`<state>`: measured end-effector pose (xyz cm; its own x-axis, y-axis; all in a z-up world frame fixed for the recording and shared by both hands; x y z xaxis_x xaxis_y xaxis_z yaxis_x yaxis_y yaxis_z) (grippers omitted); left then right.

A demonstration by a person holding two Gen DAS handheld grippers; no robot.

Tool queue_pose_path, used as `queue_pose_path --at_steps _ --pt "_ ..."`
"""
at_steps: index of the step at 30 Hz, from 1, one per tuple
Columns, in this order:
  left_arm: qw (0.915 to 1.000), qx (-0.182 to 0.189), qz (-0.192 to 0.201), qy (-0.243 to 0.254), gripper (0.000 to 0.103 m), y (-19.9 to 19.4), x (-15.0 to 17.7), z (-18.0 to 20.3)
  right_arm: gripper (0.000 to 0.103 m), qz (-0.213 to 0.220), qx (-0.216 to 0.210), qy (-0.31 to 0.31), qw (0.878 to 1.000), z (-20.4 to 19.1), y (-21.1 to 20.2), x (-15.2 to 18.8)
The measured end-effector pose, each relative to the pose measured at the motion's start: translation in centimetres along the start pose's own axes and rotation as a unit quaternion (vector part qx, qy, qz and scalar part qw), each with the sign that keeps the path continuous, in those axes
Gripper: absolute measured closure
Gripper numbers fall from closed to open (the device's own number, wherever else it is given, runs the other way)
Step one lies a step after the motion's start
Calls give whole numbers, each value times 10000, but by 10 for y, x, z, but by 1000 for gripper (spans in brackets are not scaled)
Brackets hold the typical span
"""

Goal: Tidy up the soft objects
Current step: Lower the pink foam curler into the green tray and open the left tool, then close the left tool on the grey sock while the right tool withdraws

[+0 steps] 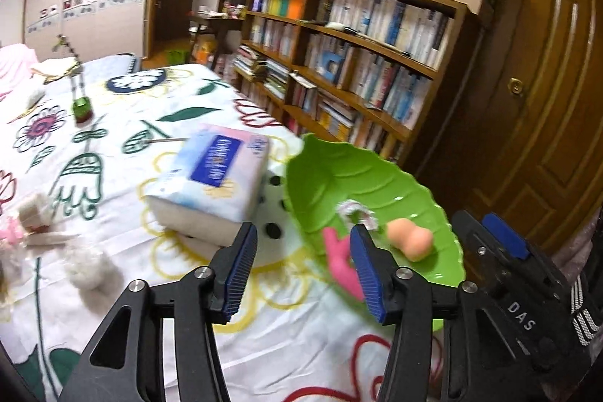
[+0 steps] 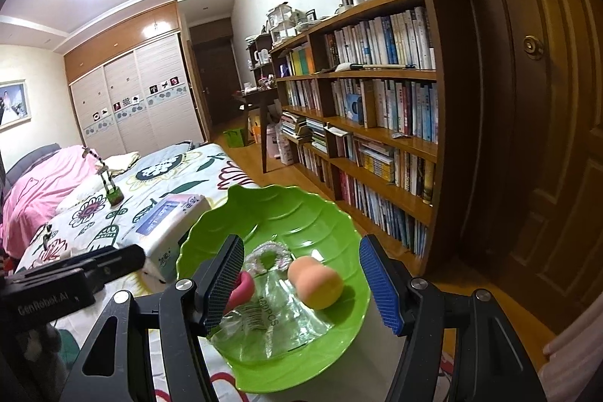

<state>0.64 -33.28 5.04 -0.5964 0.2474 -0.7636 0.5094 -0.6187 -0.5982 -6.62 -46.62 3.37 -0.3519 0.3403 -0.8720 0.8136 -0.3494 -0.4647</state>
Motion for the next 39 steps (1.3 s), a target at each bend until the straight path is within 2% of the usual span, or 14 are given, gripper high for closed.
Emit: queue_pose_path --at_steps 6,11,20,23,29,34,39 --pt "9993 -295 130 -164 44 -11 2 -27 36 78 -5 -159 9998 -9 -2 5" --pt "9974 -630 253 -240 31 -23 7 -49 31 305 49 -421 9986 -20 -9 8" --pt "9910 -1146 320 -611 31 -49 22 -101 29 164 -157 -583 9980 -35 -5 16" --pt "9868 -1446 326 -647 31 -59 31 -121 29 117 -190 -603 9979 -38 -4 18" --pt "9762 -1812 330 -1149 31 -81 51 -173 29 86 -408 -844 9956 -58 -9 27" --pt "9669 -2114 348 -1383 31 -102 66 -208 29 -8 -787 -1156 9902 -87 -13 35" --pt "9551 -2412 372 -1681 31 -121 76 -243 29 -287 -1300 -1509 9795 -123 -12 50"
Point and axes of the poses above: each gripper's, at about its wrist camera, not at the fingertips, and y roughly the way its jaws point, z to its right, x to its underside, the point moved 6 cm from there along y, roughly the way its jaws point, and after that the axes turned 3 degrees about x, right-handed, at the moved point
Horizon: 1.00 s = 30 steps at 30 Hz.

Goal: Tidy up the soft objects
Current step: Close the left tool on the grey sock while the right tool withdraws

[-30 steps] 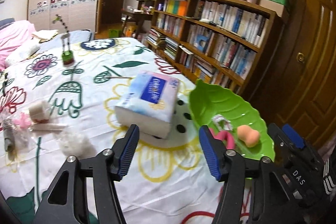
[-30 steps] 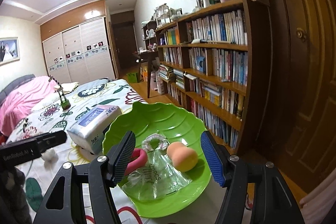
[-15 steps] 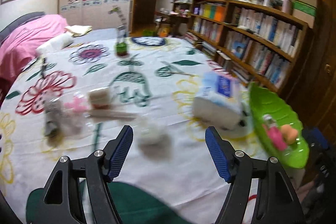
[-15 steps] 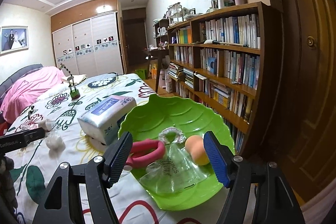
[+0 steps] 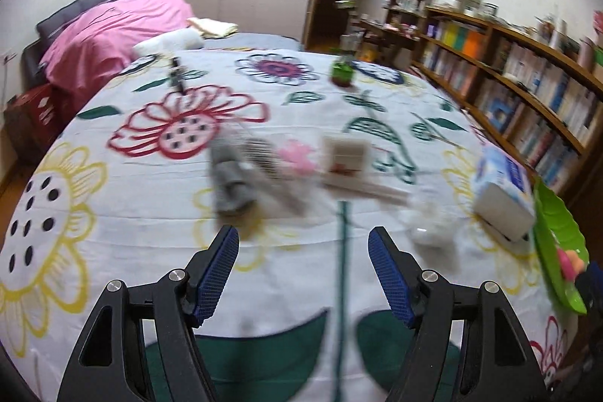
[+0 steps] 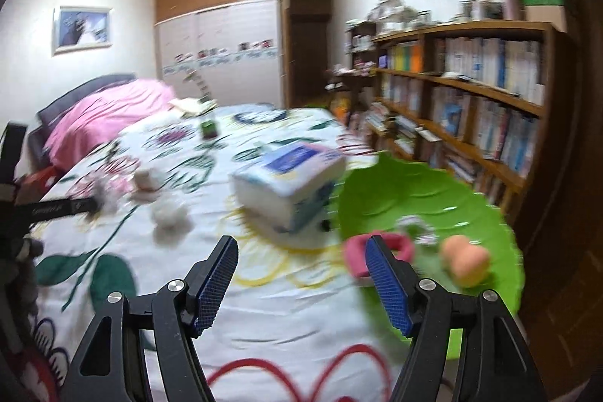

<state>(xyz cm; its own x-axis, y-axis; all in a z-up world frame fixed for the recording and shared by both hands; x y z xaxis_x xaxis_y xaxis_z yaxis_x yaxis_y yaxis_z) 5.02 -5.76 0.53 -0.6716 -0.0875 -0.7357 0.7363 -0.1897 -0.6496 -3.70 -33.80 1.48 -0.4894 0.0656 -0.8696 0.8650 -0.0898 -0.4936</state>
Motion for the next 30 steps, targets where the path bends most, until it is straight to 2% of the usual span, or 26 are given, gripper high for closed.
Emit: queue_pose_path --at_steps 7,12,20,23,24,25,27,28,30 --pt "9993 -329 -80 -125 31 10 -4 -32 29 -363 -637 -214 9971 -35 12 3" --pt "9980 -501 -300 -242 31 26 -8 -50 29 -539 -988 -300 9932 -57 18 2" --pt "9976 -163 -496 -455 31 45 -20 -55 29 -859 -1374 -345 9862 -85 34 1" --pt "9983 -256 -430 -304 32 53 -28 -55 29 -961 -1486 -297 9838 -92 43 -3" --pt "9984 -299 -420 -247 37 57 -30 -56 29 -974 -1497 -293 9835 -94 46 -5" --pt "9983 -306 -430 -237 51 60 -31 -57 29 -986 -1499 -292 9833 -95 49 -6" --pt "9984 -230 -461 -229 57 67 -31 -59 29 -1049 -1534 -242 9823 -99 57 -11" --pt "9986 -212 -433 -208 66 66 -31 -59 29 -1093 -1565 -218 9814 -100 61 -13" --pt "9987 -48 -458 -202 70 65 -31 -57 29 -1186 -1627 -161 9794 -106 69 -16"
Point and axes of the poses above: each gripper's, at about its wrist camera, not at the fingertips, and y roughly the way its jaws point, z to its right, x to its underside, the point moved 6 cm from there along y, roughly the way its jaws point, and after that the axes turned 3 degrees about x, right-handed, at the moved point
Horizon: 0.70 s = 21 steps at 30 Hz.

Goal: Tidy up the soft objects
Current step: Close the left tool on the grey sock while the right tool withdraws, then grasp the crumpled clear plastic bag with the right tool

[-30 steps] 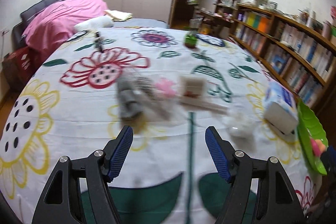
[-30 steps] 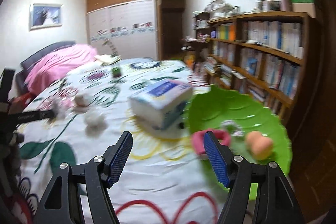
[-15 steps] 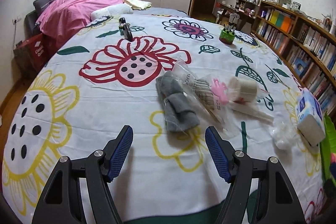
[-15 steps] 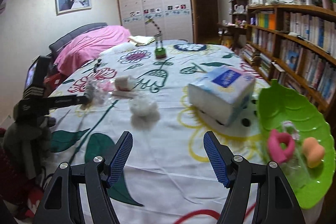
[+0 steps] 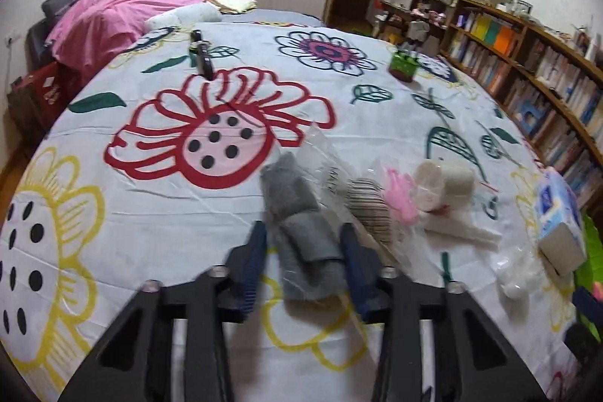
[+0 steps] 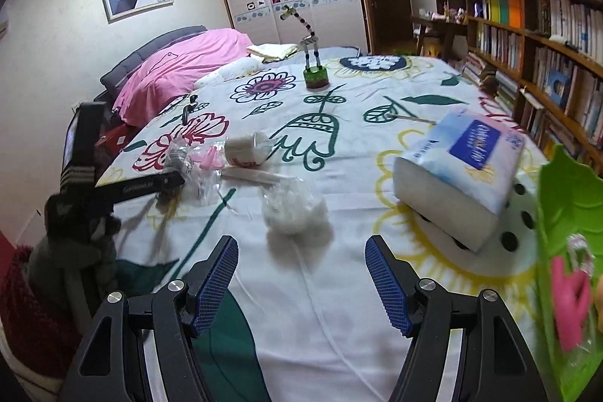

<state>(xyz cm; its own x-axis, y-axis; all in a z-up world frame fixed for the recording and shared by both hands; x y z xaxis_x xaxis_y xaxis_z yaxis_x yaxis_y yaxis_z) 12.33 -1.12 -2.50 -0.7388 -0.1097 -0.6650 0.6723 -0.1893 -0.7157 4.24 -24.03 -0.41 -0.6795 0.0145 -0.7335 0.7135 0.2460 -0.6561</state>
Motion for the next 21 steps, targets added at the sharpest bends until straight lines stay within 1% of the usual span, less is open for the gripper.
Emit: queue_pose_path --at_steps 4,8,16,18,20,21 --pt "9999 88 25 -56 74 -7 3 -3 29 -102 1 -16 9999 -5 16 -8" --pt "9997 42 154 -163 75 -19 4 -10 29 -185 36 -139 9997 -14 31 -13" --pt "9974 -152 659 -235 75 -45 -5 -17 30 -322 220 -146 9991 -15 55 -20" --pt "9972 -146 690 -254 75 -47 -6 -17 34 -374 260 -154 9988 -15 60 -21" --pt "9973 -132 679 -265 75 -47 -5 -17 43 -451 282 -194 9984 -16 66 -19" --pt "9973 -132 670 -264 75 -47 -4 -16 46 -511 277 -222 9981 -16 69 -17"
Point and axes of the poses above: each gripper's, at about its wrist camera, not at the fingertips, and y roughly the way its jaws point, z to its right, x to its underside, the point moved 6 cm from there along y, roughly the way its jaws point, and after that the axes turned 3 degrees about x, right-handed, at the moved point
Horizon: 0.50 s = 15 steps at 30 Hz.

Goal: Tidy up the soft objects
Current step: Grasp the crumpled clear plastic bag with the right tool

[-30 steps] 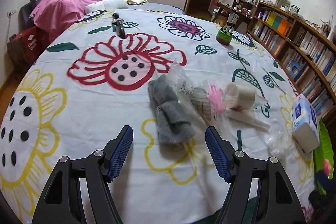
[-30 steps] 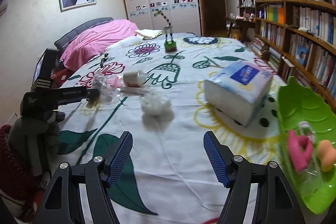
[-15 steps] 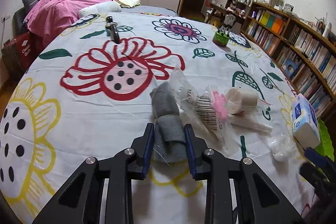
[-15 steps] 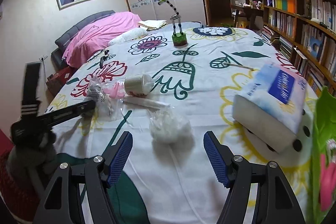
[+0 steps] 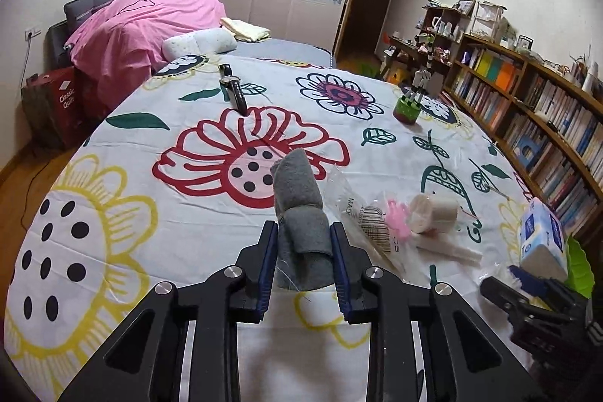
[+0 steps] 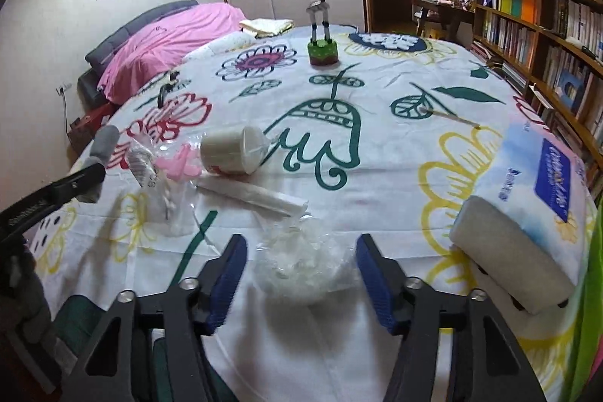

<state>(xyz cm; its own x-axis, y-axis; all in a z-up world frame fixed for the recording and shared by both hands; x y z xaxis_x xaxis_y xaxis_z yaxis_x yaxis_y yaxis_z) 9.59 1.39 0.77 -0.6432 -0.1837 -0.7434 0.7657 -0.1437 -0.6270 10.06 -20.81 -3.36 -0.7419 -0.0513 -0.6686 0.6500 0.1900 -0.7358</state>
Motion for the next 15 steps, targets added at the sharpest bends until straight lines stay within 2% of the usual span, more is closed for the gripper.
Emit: queue_pose_path --at_steps 5,15 --pt "10000 50 -17 47 75 -1 3 6 62 -23 9 0 10000 2 -2 0" --pt "9997 222 2 125 75 -7 6 19 65 373 -91 275 9989 12 -37 -9"
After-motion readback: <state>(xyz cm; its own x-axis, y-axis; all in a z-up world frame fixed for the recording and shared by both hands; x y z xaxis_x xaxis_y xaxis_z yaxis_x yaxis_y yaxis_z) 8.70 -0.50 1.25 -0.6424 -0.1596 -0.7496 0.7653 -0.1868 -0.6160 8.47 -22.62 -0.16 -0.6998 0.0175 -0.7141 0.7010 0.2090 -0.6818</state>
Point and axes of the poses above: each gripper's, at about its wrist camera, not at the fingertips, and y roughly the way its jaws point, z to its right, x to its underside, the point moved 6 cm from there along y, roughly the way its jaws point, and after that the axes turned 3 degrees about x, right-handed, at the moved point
